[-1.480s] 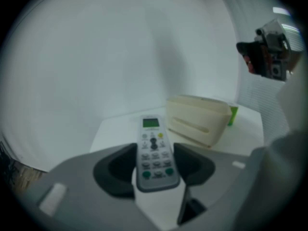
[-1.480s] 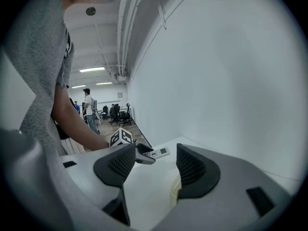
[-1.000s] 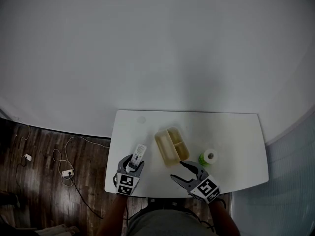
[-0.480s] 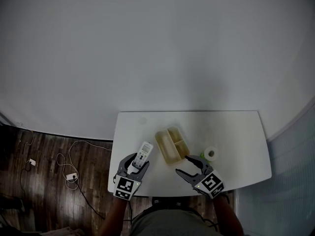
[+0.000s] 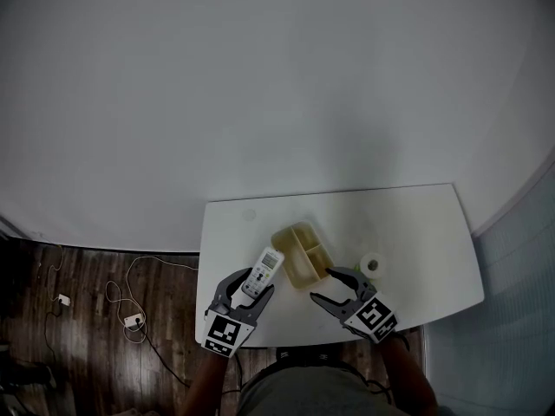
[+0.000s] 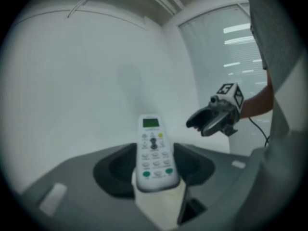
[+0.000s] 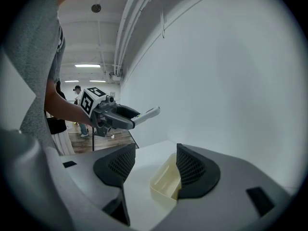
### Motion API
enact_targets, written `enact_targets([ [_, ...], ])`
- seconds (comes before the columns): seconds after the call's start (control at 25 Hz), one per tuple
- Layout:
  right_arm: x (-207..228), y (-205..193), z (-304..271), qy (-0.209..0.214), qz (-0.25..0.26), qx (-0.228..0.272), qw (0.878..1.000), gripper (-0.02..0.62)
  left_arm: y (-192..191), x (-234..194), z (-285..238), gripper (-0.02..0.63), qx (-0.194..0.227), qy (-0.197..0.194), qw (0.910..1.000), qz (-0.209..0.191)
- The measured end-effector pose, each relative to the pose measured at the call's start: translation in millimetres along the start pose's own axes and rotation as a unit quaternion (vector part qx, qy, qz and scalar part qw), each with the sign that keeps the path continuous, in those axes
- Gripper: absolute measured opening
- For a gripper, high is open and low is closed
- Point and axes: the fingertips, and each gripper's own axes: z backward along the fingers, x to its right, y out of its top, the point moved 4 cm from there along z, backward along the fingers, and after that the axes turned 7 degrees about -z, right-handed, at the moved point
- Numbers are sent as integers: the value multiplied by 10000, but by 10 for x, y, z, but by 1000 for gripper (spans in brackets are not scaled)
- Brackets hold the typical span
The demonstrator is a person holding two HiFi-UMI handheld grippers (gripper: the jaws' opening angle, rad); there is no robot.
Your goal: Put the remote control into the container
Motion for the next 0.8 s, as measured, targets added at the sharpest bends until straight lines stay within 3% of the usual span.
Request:
enact_targets([
  [0.44, 76, -84, 98, -248, -137, 21, 9996, 258, -75, -41, -212, 235, -346, -553, 9968, -458],
  [0.8, 147, -212, 225, -521, -337, 39, 9981, 258, -182, -101, -510, 236, -716, -1086, 9867, -971],
])
